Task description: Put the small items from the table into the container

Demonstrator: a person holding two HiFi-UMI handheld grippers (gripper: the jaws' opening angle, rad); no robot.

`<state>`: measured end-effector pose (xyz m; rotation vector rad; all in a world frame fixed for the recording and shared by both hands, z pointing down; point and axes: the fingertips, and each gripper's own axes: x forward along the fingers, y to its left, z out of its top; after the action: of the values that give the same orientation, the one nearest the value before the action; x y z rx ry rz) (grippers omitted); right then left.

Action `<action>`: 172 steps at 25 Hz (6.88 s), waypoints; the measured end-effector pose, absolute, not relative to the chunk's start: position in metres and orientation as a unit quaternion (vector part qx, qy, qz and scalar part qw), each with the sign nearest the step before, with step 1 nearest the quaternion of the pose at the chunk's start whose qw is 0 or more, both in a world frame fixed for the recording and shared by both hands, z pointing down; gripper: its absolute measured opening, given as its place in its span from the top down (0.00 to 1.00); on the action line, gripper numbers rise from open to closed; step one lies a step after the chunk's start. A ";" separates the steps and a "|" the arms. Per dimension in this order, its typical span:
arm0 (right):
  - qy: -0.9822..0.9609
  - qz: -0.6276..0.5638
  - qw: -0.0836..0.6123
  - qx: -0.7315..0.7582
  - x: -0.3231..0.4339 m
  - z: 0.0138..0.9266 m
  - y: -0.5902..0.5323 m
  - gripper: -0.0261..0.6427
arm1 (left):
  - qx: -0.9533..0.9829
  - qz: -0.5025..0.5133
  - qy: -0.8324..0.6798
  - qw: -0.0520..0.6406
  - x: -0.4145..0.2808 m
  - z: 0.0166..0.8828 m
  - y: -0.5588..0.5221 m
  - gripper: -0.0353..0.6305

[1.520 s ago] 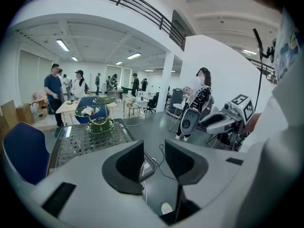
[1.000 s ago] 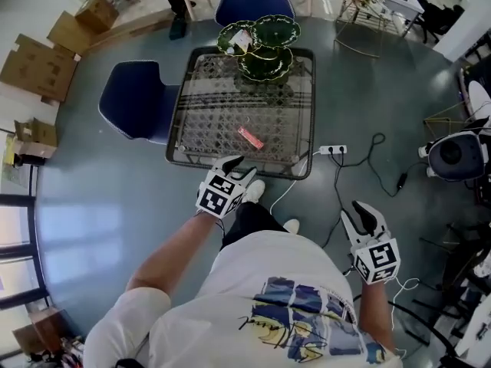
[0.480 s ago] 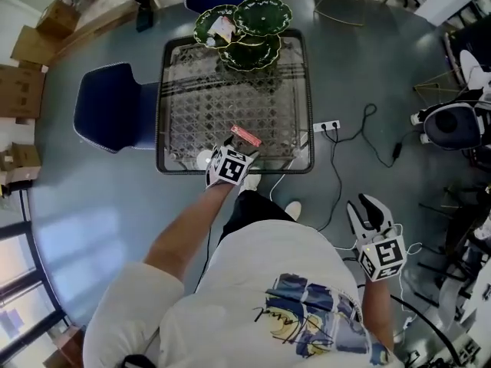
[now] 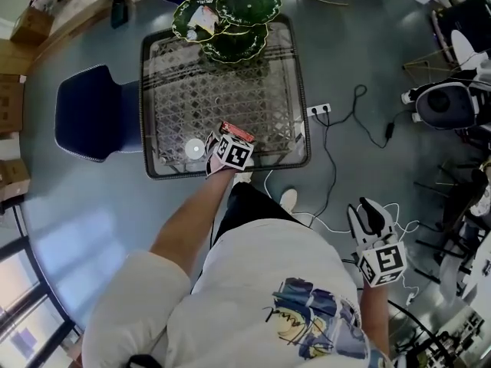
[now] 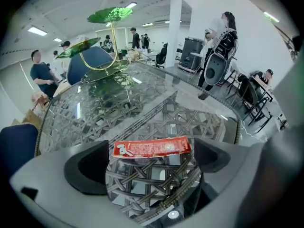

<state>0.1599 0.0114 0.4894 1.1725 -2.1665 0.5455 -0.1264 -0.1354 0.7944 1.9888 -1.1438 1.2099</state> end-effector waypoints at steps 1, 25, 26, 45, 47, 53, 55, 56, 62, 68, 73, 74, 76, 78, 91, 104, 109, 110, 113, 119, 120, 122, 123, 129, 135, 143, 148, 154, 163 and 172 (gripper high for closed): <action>-0.816 0.208 0.305 0.446 0.161 0.490 0.013 0.76 | 0.736 0.453 -0.421 0.275 -0.126 0.801 -0.135 0.13; -0.826 0.205 0.287 0.440 0.144 0.497 -0.002 0.76 | 0.777 0.455 -0.377 0.216 -0.133 0.761 -0.140 0.70; -0.827 0.205 0.288 0.438 0.143 0.497 -0.003 0.76 | 0.776 0.457 -0.375 0.218 -0.136 0.763 -0.139 0.68; -0.825 0.217 0.310 0.421 0.086 0.508 -0.048 0.76 | 0.759 0.466 -0.415 0.186 -0.307 0.748 -0.276 0.31; -0.821 0.221 0.313 0.424 0.082 0.508 -0.053 0.76 | 0.770 0.492 -0.368 0.173 -0.310 0.754 -0.283 0.31; -0.812 0.230 0.322 0.428 0.074 0.512 -0.062 0.76 | 0.778 0.579 -0.220 0.107 -0.310 0.774 -0.295 0.33; -0.809 0.233 0.326 0.429 0.073 0.514 -0.062 0.76 | 0.772 0.602 -0.184 0.087 -0.311 0.781 -0.300 0.38; -0.808 0.235 0.328 0.430 0.073 0.515 -0.062 0.76 | 0.769 0.611 -0.169 0.079 -0.311 0.784 -0.302 0.43; -0.797 0.242 0.336 0.440 0.073 0.516 -0.058 0.76 | 0.758 0.637 -0.112 0.085 -0.311 0.806 -0.304 0.58; -0.790 0.245 0.330 0.456 0.078 0.518 -0.053 0.76 | 0.760 0.626 -0.110 0.132 -0.306 0.809 -0.287 0.73; -0.794 0.238 0.319 0.459 0.075 0.516 -0.048 0.76 | 0.776 0.590 -0.152 0.163 -0.296 0.798 -0.279 0.75; -0.795 0.237 0.316 0.460 0.076 0.515 -0.047 0.76 | 0.780 0.583 -0.159 0.165 -0.293 0.791 -0.277 0.75; -0.797 0.234 0.308 0.465 0.078 0.512 -0.046 0.76 | 0.785 0.572 -0.168 0.166 -0.288 0.774 -0.274 0.76; -0.799 0.231 0.300 0.467 0.080 0.508 -0.045 0.76 | 0.788 0.566 -0.172 0.169 -0.285 0.754 -0.270 0.76; -0.812 0.222 0.247 0.480 0.091 0.513 -0.036 0.76 | 0.827 0.512 -0.208 0.101 -0.248 0.570 -0.319 0.76; -0.780 0.233 0.215 0.540 0.132 0.512 -0.006 0.76 | 0.832 0.525 -0.179 0.023 -0.126 0.513 -0.436 0.76; -0.750 0.247 0.208 0.577 0.155 0.513 0.017 0.76 | 0.805 0.565 -0.182 0.015 -0.109 0.533 -0.474 0.76; -0.744 0.250 0.207 0.583 0.160 0.514 0.022 0.76 | 0.803 0.568 -0.182 0.016 -0.107 0.537 -0.478 0.76; -0.729 0.257 0.203 0.601 0.171 0.516 0.038 0.76 | 0.796 0.578 -0.181 0.014 -0.102 0.545 -0.483 0.76; -0.718 0.263 0.197 0.613 0.187 0.523 0.061 0.76 | 0.788 0.584 -0.193 -0.004 -0.089 0.553 -0.478 0.76; -0.720 0.262 0.197 0.611 0.189 0.523 0.061 0.76 | 0.790 0.581 -0.197 -0.008 -0.088 0.551 -0.477 0.76; -0.726 0.259 0.197 0.606 0.193 0.523 0.059 0.76 | 0.793 0.574 -0.206 -0.019 -0.085 0.542 -0.476 0.72; -0.729 0.258 0.196 0.603 0.193 0.523 0.058 0.76 | 0.795 0.568 -0.211 -0.024 -0.084 0.536 -0.474 0.72; -0.770 0.236 0.201 0.557 0.175 0.506 0.016 0.76 | 0.807 0.514 -0.285 -0.059 -0.118 0.470 -0.470 0.72; -0.836 0.198 0.198 0.472 0.166 0.498 -0.017 0.76 | 0.809 0.413 -0.413 -0.061 -0.159 0.403 -0.392 0.72; -0.918 0.152 0.228 0.287 0.173 0.485 -0.014 0.88 | 0.819 0.267 -0.502 0.072 -0.136 0.394 -0.156 0.93; -0.947 0.124 0.245 0.170 0.163 0.495 0.015 0.90 | 0.816 0.203 -0.523 0.135 -0.060 0.409 -0.016 0.93; -0.962 0.108 0.243 0.069 0.128 0.506 0.053 0.91 | 0.818 0.191 -0.492 0.228 0.009 0.447 0.089 0.93; -0.966 0.086 0.245 0.015 0.089 0.482 0.093 0.92 | 0.849 0.174 -0.447 0.221 0.051 0.426 0.119 0.93; -0.965 0.083 0.248 0.016 0.040 0.461 0.142 0.93 | 0.869 0.154 -0.420 0.211 0.033 0.409 0.151 0.93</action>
<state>0.0402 0.1419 0.4606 0.0427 -2.6299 0.2272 0.0328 0.1512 0.4094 2.4161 -1.1667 0.4293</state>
